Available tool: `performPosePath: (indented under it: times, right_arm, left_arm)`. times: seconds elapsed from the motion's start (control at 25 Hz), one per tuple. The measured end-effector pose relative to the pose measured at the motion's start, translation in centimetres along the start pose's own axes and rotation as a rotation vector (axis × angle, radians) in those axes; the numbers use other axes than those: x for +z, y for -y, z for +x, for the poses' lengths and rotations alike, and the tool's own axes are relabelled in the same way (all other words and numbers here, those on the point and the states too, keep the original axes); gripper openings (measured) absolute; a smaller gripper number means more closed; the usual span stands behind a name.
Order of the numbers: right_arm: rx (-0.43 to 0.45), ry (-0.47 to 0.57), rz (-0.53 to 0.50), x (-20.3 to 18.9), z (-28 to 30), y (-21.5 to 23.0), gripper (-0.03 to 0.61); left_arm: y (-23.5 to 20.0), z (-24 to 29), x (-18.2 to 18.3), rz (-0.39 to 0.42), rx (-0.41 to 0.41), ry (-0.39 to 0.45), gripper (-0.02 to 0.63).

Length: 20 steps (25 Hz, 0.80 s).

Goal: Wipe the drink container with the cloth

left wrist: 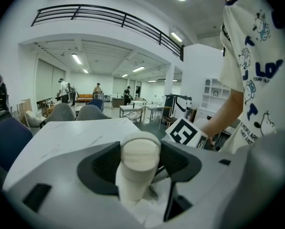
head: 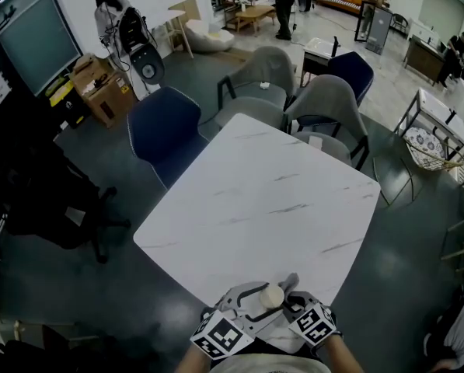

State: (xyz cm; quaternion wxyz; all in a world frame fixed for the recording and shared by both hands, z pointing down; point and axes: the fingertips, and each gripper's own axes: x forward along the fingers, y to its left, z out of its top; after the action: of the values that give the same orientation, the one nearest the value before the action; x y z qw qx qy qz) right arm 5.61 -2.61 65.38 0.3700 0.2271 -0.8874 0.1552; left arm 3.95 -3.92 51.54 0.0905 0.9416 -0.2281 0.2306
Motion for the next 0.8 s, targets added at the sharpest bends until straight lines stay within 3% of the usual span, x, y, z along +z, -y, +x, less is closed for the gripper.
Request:
performPosePath:
  times: [0.64,0.8]
  right_arm:
    - [-0.023,-0.059,-0.026,-1.5,1.4,-0.2,0.046]
    - [-0.030,-0.060,-0.018,-1.7,1.5,-0.1,0.046]
  left_arm:
    - [0.1,-0.1,0.4,0.168,-0.137,-0.042,0.258]
    - [0.1,0.0,0.6,0.174,-0.141,-0.041,0.258]
